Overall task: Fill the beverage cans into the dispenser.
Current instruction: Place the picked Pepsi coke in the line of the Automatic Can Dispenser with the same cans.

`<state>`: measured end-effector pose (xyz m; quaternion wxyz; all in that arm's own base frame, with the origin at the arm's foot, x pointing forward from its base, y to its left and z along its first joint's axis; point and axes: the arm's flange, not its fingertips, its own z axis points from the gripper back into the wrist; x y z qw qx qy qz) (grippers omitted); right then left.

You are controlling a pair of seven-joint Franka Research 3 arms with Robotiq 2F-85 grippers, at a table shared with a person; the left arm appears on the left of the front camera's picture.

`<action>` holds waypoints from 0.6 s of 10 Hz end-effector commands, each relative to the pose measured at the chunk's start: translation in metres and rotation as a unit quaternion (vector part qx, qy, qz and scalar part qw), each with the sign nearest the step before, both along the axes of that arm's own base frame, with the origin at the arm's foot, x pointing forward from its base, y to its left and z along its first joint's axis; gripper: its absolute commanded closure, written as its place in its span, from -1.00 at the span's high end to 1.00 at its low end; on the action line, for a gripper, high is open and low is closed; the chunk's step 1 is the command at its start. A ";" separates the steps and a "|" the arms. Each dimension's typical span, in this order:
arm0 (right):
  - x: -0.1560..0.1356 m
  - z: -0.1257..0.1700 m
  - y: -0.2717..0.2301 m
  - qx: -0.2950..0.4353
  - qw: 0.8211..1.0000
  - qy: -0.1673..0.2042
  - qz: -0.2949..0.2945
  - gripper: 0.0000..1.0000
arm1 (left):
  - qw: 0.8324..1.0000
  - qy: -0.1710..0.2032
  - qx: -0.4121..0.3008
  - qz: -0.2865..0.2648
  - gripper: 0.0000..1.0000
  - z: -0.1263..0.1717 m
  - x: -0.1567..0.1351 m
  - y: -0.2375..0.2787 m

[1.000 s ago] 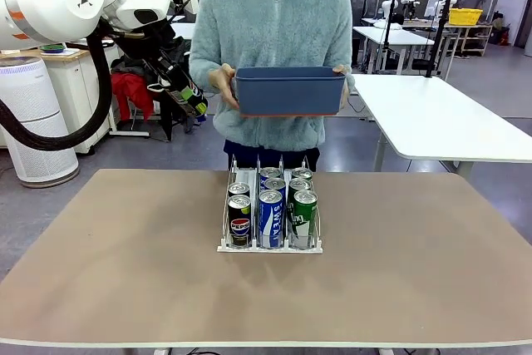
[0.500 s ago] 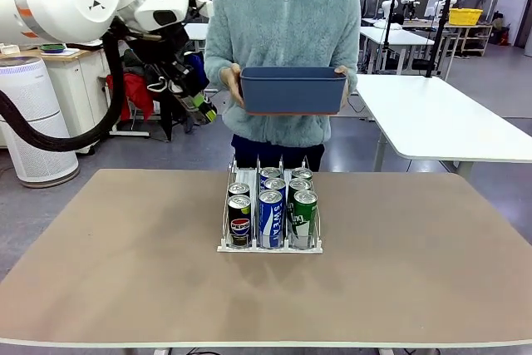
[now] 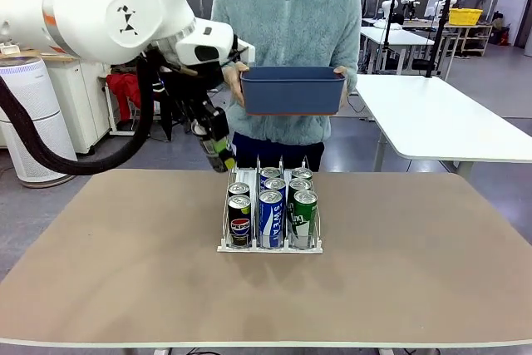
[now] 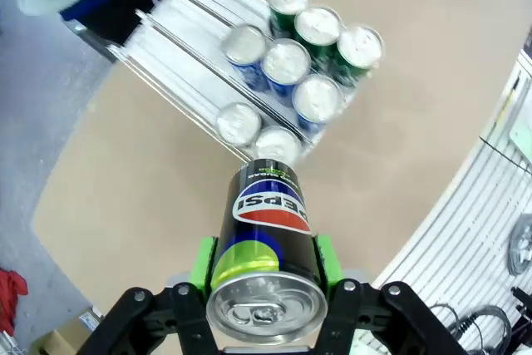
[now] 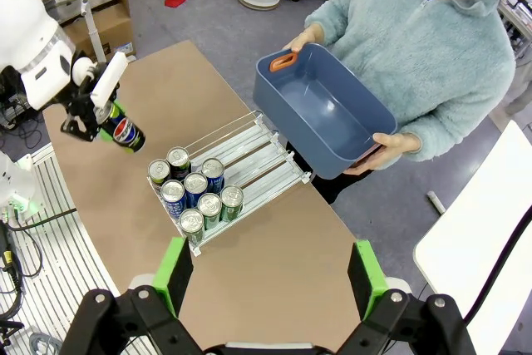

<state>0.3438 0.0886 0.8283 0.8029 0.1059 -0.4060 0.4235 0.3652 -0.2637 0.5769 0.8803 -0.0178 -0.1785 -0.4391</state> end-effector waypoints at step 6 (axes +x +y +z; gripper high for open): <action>0.000 -0.001 0.000 0.000 1.000 -0.001 -0.001 1.00 | 1.000 0.000 0.000 0.000 0.15 0.000 0.000 0.000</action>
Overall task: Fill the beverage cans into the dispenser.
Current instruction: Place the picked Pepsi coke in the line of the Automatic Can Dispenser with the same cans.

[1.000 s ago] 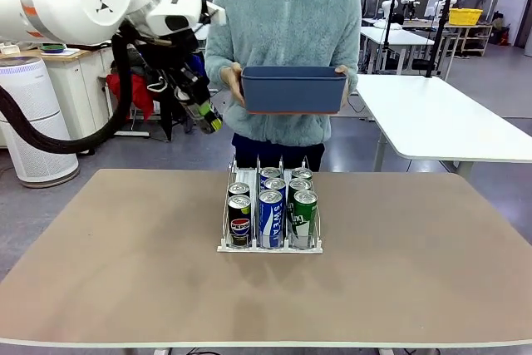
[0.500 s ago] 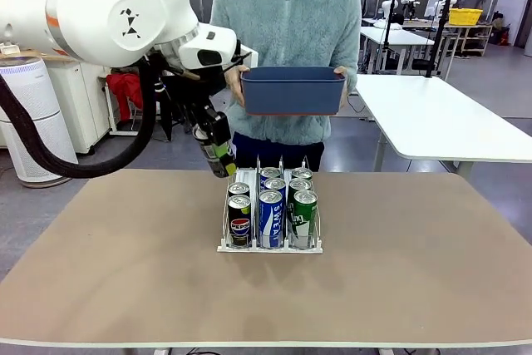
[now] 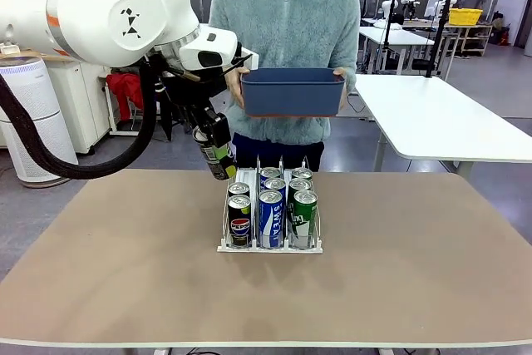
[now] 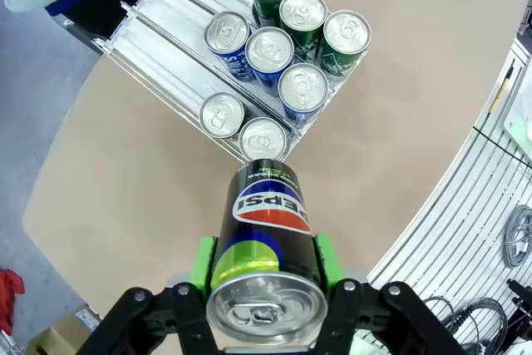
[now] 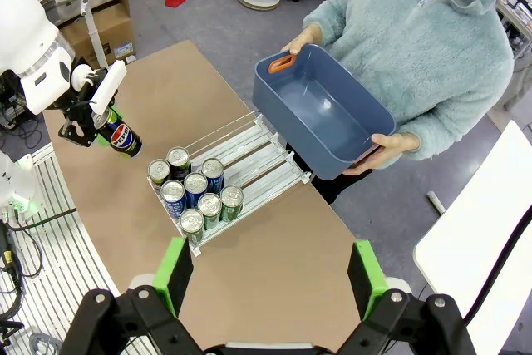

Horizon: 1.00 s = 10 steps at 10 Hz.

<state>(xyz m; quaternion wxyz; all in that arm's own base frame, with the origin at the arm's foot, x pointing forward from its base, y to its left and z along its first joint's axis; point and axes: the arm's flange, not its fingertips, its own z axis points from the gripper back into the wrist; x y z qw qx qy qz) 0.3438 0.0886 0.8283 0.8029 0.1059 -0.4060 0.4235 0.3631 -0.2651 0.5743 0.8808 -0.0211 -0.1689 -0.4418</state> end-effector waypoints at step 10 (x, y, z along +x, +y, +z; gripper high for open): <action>0.000 -0.001 0.000 0.000 1.000 -0.001 -0.001 1.00 | 0.991 -0.082 0.042 0.101 0.15 -0.063 -0.074 -0.070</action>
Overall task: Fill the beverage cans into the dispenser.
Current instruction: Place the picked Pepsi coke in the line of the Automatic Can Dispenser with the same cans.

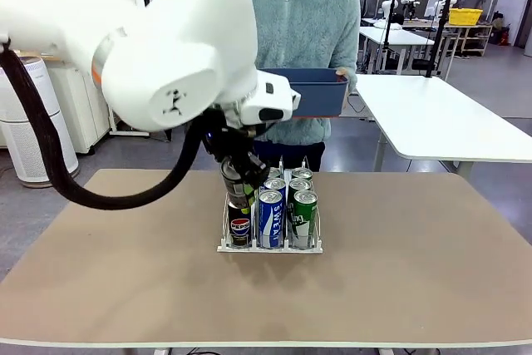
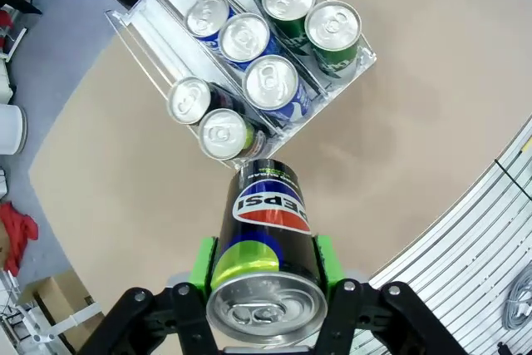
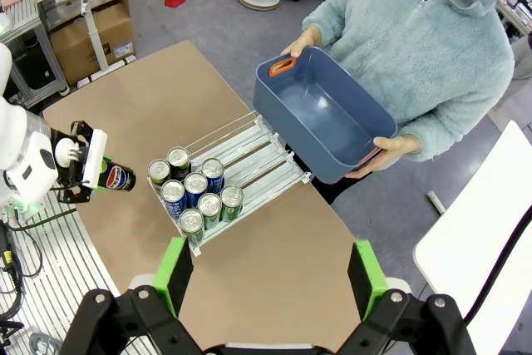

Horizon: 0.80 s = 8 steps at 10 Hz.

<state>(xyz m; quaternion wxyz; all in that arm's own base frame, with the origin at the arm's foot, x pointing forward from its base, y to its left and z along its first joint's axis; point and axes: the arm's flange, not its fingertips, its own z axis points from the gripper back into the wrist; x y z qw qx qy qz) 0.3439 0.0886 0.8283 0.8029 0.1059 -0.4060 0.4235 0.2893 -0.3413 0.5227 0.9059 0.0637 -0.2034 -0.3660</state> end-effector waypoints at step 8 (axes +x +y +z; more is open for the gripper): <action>0.000 -0.001 0.000 0.000 1.000 -0.001 -0.001 1.00 | 0.999 0.026 -0.009 -0.016 0.15 -0.075 0.014 0.003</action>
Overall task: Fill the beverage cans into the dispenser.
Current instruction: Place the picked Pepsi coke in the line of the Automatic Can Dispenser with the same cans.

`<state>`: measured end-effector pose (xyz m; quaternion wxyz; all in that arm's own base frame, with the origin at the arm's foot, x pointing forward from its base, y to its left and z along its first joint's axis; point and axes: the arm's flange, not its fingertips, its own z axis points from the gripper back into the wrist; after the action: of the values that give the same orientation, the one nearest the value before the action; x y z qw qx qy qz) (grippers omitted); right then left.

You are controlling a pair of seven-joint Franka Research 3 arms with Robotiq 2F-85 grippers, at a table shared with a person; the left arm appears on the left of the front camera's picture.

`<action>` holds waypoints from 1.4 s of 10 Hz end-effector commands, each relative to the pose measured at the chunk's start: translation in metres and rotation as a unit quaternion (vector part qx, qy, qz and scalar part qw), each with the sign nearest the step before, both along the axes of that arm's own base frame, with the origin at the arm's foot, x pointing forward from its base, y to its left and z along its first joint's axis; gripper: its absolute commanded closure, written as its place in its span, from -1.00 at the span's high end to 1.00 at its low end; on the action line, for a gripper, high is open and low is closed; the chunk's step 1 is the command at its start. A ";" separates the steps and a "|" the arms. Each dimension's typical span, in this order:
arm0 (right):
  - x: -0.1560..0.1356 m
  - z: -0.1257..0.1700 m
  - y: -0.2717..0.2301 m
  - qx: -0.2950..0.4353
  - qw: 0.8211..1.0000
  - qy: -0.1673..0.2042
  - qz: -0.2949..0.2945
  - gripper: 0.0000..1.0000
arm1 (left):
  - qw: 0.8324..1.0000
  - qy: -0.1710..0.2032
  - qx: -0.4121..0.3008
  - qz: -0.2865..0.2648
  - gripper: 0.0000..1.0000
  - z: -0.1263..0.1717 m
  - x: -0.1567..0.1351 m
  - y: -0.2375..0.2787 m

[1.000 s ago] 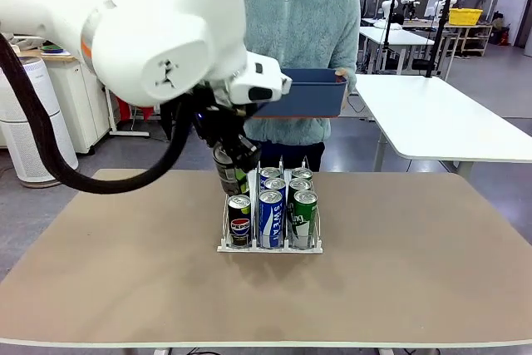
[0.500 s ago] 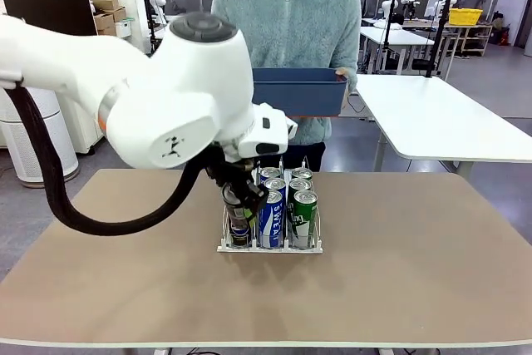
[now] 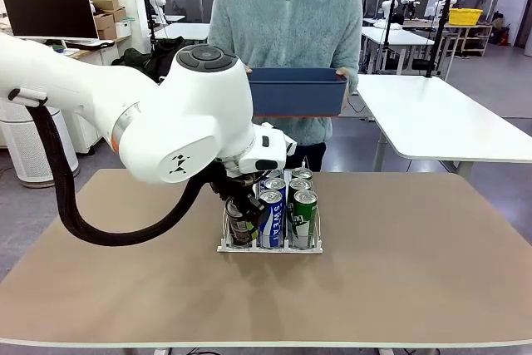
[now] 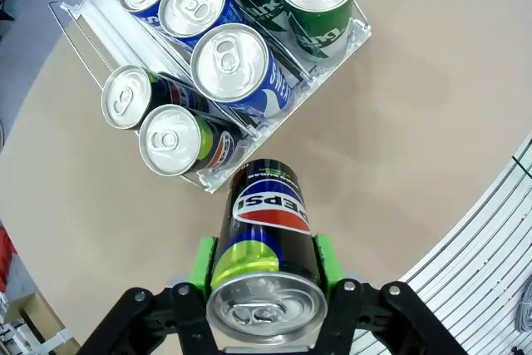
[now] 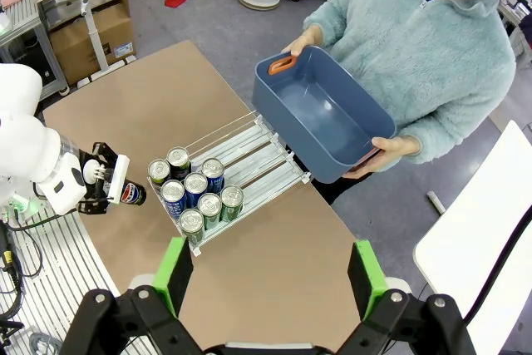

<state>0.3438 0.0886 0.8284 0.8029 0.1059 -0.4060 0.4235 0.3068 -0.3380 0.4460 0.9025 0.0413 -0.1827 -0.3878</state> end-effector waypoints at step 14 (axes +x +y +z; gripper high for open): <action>0.000 -0.001 0.000 0.000 1.000 -0.001 -0.001 1.00 | 0.999 -0.035 -0.029 0.021 0.15 -0.027 0.091 0.020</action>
<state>0.3438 0.0886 0.8283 0.8029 0.1059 -0.4060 0.4235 0.3733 -0.3118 0.4162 0.9133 0.0395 -0.1838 -0.3614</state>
